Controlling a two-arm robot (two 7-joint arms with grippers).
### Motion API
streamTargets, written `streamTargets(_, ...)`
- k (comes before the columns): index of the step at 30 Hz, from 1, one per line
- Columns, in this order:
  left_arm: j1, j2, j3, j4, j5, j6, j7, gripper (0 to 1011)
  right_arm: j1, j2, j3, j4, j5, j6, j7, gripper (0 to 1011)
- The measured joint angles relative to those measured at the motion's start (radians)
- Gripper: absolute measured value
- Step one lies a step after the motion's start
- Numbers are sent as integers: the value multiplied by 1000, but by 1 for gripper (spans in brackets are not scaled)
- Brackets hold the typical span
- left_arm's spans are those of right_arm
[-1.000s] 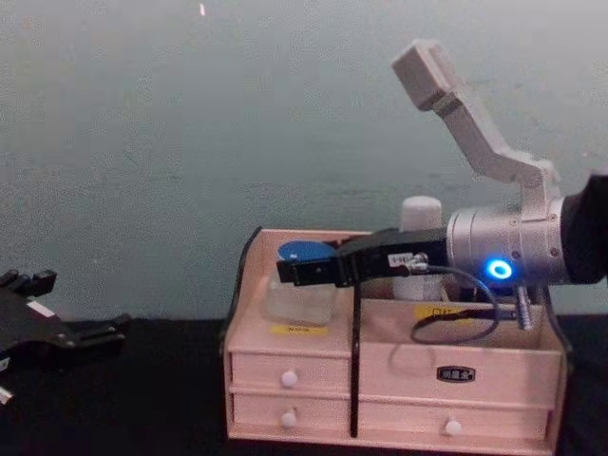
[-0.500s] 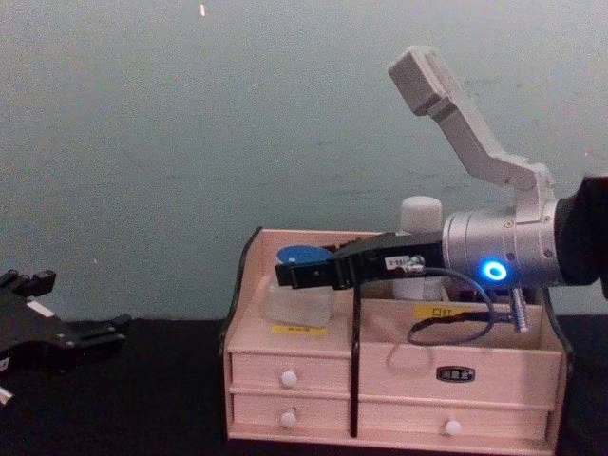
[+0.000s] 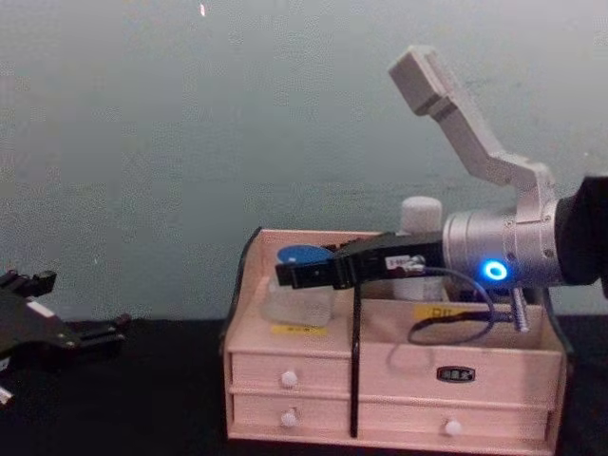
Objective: Pick up the facial cleanser and watermelon frost from the table and place them into the tiered storage box.
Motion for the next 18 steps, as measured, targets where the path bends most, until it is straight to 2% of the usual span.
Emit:
streamTargets(3,0,0,0,0,0,0,0,1001,0,0,0,0,0,-1,0,763)
streamTargets(6,0,0,0,0,0,0,0,1002,0,0,0,-1,1,-1,0,873)
streamTargets(8,0,0,0,0,0,0,0,1001,0,0,-1,-1,1,-1,0,898)
streamTargets(10,0,0,0,0,0,0,0,1001,0,0,-1,-1,1,-1,0,967)
streamTargets(12,0,0,0,0,0,0,0,1001,-1,0,-1,-1,1,-1,0,998)
streamTargets(18,0,0,0,0,0,0,0,1001,-1,0,-1,-2,1,-2,0,1002)
